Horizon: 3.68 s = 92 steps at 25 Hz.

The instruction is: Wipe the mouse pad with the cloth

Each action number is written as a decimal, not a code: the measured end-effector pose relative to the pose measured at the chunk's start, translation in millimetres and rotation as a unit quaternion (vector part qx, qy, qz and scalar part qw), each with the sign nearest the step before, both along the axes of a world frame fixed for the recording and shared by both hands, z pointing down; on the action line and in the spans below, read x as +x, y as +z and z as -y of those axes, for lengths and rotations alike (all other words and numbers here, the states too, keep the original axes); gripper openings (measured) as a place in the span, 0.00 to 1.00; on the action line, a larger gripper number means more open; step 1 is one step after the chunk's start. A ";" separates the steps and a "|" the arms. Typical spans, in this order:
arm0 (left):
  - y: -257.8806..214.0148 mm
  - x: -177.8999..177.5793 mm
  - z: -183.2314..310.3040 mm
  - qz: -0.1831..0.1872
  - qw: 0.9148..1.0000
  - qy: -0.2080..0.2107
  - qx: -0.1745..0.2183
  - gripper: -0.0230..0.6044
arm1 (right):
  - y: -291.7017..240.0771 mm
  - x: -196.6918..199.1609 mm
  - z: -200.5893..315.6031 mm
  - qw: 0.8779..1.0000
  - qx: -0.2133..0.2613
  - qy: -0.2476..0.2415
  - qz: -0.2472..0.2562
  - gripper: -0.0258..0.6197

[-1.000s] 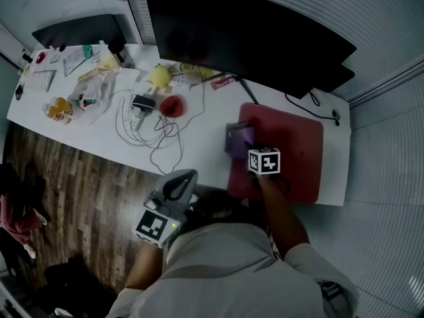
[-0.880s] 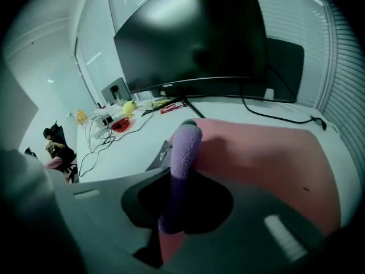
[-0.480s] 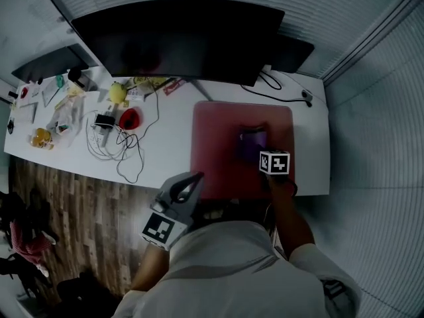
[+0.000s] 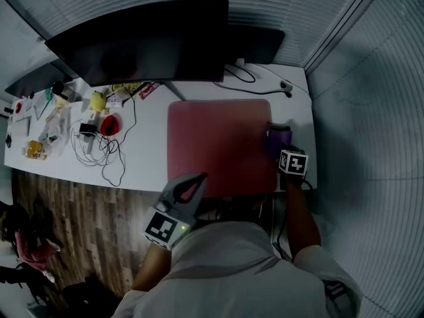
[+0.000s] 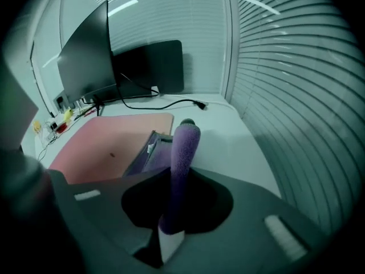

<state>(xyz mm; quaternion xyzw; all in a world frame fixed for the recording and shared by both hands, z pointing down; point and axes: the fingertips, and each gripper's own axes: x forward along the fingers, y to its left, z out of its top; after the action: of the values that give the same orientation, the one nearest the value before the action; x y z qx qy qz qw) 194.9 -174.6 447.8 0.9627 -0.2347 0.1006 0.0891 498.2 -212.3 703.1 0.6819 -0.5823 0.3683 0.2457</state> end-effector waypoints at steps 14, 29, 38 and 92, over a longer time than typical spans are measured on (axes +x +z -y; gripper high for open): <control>-20.9 -92.5 -10.7 -0.011 1.000 -0.023 0.005 0.04 | -104.9 -253.8 12.0 0.959 0.138 -0.196 0.149 0.11; 2.8 -334.9 -12.7 -0.003 0.994 -0.109 -0.013 0.04 | -48.5 -550.7 49.0 0.939 0.059 -0.306 0.143 0.11; 12.7 -287.8 -15.3 0.001 0.997 -0.069 -0.021 0.04 | -22.0 -450.3 31.0 0.969 0.042 -0.216 0.115 0.11; -4.0 -332.8 -62.8 0.002 0.994 -0.109 -0.013 0.04 | -79.0 -584.5 -17.6 0.915 0.088 -0.314 0.236 0.11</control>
<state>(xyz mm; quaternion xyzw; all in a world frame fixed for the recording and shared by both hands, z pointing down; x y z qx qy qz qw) -137.9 -111.8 443.7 0.9300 -0.3370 0.0951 0.1114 -86.3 -194.6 624.0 0.3761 -0.8373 0.3702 0.1429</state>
